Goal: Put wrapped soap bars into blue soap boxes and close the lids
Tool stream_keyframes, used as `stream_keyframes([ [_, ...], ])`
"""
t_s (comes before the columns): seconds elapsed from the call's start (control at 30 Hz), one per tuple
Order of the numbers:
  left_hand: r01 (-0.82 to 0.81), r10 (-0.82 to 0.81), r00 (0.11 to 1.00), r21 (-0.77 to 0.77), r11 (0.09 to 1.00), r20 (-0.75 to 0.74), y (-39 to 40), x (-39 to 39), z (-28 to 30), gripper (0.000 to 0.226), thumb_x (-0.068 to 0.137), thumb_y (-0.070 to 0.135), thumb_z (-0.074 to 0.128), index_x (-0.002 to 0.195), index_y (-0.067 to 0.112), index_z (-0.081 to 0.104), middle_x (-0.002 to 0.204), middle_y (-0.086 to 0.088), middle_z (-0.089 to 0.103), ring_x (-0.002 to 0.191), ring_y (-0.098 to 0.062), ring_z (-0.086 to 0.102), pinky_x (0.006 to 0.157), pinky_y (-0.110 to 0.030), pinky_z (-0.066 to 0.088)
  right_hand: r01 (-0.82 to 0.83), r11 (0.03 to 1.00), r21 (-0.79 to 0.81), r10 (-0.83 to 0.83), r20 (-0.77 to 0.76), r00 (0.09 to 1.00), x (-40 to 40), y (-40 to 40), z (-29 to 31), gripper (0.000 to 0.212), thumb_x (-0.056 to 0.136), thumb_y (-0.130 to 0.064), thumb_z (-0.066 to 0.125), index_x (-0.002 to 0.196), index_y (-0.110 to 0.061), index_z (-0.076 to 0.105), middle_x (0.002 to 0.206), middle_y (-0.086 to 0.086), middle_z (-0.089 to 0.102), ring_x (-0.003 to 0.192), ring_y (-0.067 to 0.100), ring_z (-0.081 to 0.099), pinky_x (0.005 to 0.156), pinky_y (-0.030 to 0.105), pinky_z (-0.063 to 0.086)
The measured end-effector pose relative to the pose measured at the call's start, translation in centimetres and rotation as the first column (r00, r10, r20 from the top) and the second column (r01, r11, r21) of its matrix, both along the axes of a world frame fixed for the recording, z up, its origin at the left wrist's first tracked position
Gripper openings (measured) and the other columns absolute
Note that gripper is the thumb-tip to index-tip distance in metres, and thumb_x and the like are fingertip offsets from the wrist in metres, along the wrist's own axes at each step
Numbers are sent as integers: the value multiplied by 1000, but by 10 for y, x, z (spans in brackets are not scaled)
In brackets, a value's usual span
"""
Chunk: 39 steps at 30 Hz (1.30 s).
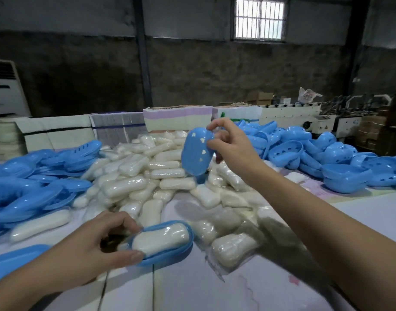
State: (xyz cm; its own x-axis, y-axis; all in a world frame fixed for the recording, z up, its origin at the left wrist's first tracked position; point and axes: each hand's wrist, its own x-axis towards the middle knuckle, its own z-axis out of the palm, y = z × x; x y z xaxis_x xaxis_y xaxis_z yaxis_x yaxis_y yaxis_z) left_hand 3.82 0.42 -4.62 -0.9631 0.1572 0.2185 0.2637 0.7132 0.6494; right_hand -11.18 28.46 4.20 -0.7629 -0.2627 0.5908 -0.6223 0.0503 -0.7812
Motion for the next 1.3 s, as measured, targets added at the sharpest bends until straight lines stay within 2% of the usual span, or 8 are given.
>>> stream_keyframes([
  [0.17,-17,18,999,34,999,-27,15,8,9,43,63,55,90,99,52,67,106,16,65,100,3,60,82,-8,45,-458,868,-192,491,463,738,42,-42,-2,25,90,-2,52,90,-23,66,71,4,52,54,15,40,46,25,42],
  [0.27,54,-53,997,24,998,-52,22,13,13,49,66,51,89,107,56,62,102,26,66,98,8,61,79,-3,44,-498,855,-146,489,544,682,54,-49,-26,17,93,-8,54,95,-22,64,73,3,50,54,14,37,43,22,36],
  [0.4,-30,29,999,-21,999,-20,17,11,11,45,56,65,74,95,45,64,98,11,63,94,-2,59,81,-20,47,-298,898,324,175,360,917,57,-44,-43,10,86,-37,65,95,-36,69,66,0,53,52,12,44,46,23,36],
  [0.53,-30,31,999,-41,999,18,16,10,13,31,73,47,83,98,41,66,105,11,62,99,-2,57,86,-23,47,-89,855,511,28,126,992,53,-42,-48,20,79,-56,59,91,-43,66,78,-2,69,67,15,60,63,32,49],
  [0.6,-28,28,1000,-54,998,13,16,9,13,30,78,39,83,103,37,67,108,10,64,102,-4,58,91,-24,48,-25,809,587,22,12,1000,50,-40,-50,26,78,-57,55,93,-40,65,88,-4,67,78,10,60,77,34,49],
  [0.7,-31,33,999,-72,997,17,17,8,14,30,80,39,83,105,38,67,109,10,63,103,-2,57,90,-19,46,-130,682,720,177,10,984,51,-35,-47,40,82,-56,48,118,-43,58,115,-24,56,104,-13,50,86,12,39],
  [0.9,-19,20,1000,-70,997,21,17,9,15,27,81,37,82,104,36,69,99,16,60,92,6,54,77,-7,40,-265,502,823,306,117,945,51,-19,-37,60,71,-55,63,125,-67,38,120,-51,33,113,-27,33,82,2,35],
  [1.3,31,-29,999,-57,998,43,11,7,13,70,61,59,79,125,55,52,123,15,61,119,-3,57,98,-28,49,-99,599,794,266,-81,961,63,-31,-45,61,65,-75,61,119,-50,47,106,-30,52,98,-7,48,69,10,37],
])
